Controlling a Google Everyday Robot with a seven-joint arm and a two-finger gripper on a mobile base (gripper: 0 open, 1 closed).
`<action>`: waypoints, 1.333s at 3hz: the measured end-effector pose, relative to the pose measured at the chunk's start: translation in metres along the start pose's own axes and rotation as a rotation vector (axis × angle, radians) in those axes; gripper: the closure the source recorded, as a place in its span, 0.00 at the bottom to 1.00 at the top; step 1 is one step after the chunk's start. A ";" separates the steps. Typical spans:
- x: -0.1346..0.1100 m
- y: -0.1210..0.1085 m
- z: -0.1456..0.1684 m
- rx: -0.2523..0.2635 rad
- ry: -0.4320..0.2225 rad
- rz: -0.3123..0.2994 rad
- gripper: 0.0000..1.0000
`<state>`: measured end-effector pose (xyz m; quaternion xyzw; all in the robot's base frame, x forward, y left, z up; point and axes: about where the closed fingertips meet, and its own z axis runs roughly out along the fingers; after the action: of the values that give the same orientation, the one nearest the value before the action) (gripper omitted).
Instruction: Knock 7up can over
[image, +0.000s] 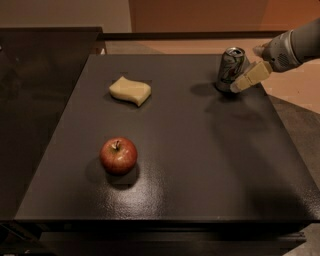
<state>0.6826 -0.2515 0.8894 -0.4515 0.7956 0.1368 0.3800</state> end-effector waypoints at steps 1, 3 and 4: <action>-0.005 0.000 0.011 -0.026 -0.027 0.000 0.00; -0.013 0.003 0.027 -0.073 -0.063 -0.003 0.41; -0.014 0.005 0.027 -0.082 -0.079 -0.006 0.65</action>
Offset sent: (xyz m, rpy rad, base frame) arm 0.0163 0.0240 -0.0055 0.0837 0.0022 0.0675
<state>0.6960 -0.2253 0.8807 -0.4632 0.7724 0.1861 0.3926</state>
